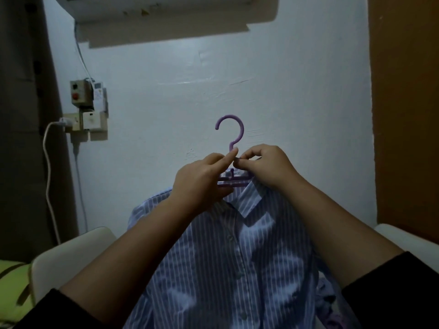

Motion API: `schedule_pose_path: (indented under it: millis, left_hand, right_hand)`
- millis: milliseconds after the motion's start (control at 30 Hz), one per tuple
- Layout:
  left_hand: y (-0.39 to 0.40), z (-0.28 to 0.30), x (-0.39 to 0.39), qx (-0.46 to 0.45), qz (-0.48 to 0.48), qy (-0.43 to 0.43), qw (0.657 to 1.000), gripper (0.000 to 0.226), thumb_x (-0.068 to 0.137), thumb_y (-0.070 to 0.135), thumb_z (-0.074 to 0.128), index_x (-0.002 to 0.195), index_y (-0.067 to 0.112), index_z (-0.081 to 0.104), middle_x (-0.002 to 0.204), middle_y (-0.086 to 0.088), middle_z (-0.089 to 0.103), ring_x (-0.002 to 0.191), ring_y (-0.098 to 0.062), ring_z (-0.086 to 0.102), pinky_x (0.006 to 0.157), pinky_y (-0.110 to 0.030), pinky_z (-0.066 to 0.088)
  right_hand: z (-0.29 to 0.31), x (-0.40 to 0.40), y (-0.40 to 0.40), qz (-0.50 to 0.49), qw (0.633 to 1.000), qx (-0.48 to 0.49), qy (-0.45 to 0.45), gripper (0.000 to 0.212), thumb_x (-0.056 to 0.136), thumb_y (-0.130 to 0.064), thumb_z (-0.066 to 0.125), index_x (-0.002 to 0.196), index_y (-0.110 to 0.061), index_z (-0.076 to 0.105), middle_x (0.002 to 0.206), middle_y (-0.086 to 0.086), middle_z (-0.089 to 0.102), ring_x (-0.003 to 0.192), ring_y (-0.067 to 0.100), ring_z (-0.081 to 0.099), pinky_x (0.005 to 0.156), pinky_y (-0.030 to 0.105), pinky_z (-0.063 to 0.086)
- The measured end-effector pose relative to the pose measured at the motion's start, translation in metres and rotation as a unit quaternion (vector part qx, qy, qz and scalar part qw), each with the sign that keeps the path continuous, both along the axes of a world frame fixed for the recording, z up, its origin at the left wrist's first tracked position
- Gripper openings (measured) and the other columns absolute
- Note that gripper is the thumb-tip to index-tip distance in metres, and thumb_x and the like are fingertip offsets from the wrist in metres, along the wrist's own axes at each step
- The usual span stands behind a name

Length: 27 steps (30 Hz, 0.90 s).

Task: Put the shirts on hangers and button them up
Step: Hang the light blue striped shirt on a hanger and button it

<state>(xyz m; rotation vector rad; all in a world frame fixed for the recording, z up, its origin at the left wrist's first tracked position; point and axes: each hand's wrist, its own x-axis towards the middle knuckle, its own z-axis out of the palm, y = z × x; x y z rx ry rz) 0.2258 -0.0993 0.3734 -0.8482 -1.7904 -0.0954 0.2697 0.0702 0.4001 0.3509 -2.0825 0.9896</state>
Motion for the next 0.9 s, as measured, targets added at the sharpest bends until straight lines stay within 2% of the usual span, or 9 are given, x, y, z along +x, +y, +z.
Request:
schedule_pose_path:
  millis: [67,200,300,433,533,633,733,800,900]
  left_hand:
    - [-0.008,0.004,0.000,0.016,0.017,-0.026,0.999,0.088,0.065,0.035,0.085,0.142,0.030,0.043,0.120,-0.001,0.065,0.085,-0.027,0.067,0.057,-0.030,0.049]
    - [-0.026,0.007,0.001,0.061,0.048,-0.084,0.993,0.081,0.077,0.040,0.075,0.146,0.038,0.032,0.128,0.007,0.059,0.099,-0.021,0.061,0.069,-0.029,0.049]
    - [-0.036,0.008,0.003,0.070,0.039,-0.100,0.992,0.075,0.078,0.037,0.074,0.144,0.035,0.039,0.122,0.006,0.061,0.099,-0.020,0.061,0.071,-0.029,0.051]
    - [-0.060,0.017,-0.002,0.103,0.055,-0.123,0.985,0.073,0.077,0.034,0.076,0.142,0.034,0.042,0.123,0.004,0.060,0.099,-0.019,0.060,0.078,-0.033,0.053]
    - [-0.092,0.022,-0.006,0.164,0.054,-0.163,0.971,0.073,0.075,0.029,0.079,0.140,0.031,0.045,0.124,0.002,0.058,0.099,-0.020,0.060,0.084,-0.038,0.053]
    - [-0.119,0.025,-0.007,0.195,0.038,-0.185,0.962,0.073,0.074,0.022,0.079,0.140,0.025,0.047,0.125,-0.001,0.055,0.103,-0.021,0.059,0.090,-0.040,0.052]
    - [-0.138,0.028,-0.007,0.205,0.019,-0.196,0.959,0.077,0.075,0.015,0.078,0.142,0.024,0.042,0.127,-0.002,0.053,0.105,-0.018,0.056,0.093,-0.035,0.050]
    - [-0.150,0.030,-0.009,0.232,0.001,-0.189,0.954,0.078,0.074,0.013,0.079,0.142,0.024,0.042,0.126,-0.002,0.054,0.104,-0.015,0.057,0.092,-0.031,0.049]
    - [-0.159,0.030,-0.014,0.237,0.007,-0.184,0.954,0.080,0.071,0.014,0.081,0.141,0.026,0.043,0.124,-0.001,0.056,0.104,-0.016,0.060,0.093,-0.033,0.051]
  right_hand:
    - [-0.002,0.000,0.002,0.006,1.000,-0.015,-0.004,0.028,0.086,-0.036,0.064,0.105,-0.016,0.066,0.098,-0.008,0.061,0.092,0.012,0.058,0.084,0.029,0.047]
    - [-0.001,0.001,0.003,0.004,0.996,0.005,-0.087,0.035,0.086,-0.044,0.062,0.077,-0.011,0.067,0.070,0.002,0.061,0.067,0.014,0.055,0.060,0.025,0.040]
    - [0.000,-0.003,-0.005,0.067,0.993,-0.085,-0.040,0.028,0.083,-0.035,0.068,0.081,-0.007,0.072,0.067,-0.003,0.062,0.061,0.005,0.054,0.058,0.020,0.043]
    - [-0.002,-0.011,-0.005,0.077,0.993,-0.062,-0.058,0.047,0.089,-0.049,0.053,0.100,-0.005,0.069,0.104,0.008,0.070,0.095,0.020,0.063,0.090,0.032,0.047]
    - [-0.009,-0.020,0.018,0.090,0.985,-0.051,-0.137,0.041,0.086,-0.026,0.068,0.123,-0.010,0.061,0.115,-0.001,0.061,0.102,0.014,0.056,0.087,0.026,0.042]
    - [-0.022,-0.034,0.029,0.104,0.975,-0.060,-0.188,0.031,0.081,-0.013,0.071,0.111,-0.008,0.066,0.106,0.007,0.068,0.096,0.022,0.062,0.075,0.029,0.050]
    - [-0.028,-0.048,0.025,0.094,0.976,-0.117,-0.157,0.007,0.083,-0.016,0.070,0.087,-0.011,0.071,0.089,0.010,0.070,0.088,0.026,0.063,0.079,0.038,0.051]
    - [-0.030,-0.058,0.024,0.098,0.968,-0.183,-0.137,0.009,0.084,-0.020,0.069,0.078,-0.012,0.069,0.085,0.010,0.069,0.084,0.026,0.061,0.084,0.043,0.051]
    - [-0.032,-0.068,0.019,0.107,0.967,-0.177,-0.151,0.006,0.086,-0.015,0.066,0.083,-0.011,0.066,0.087,0.008,0.065,0.078,0.017,0.059,0.068,0.027,0.046]
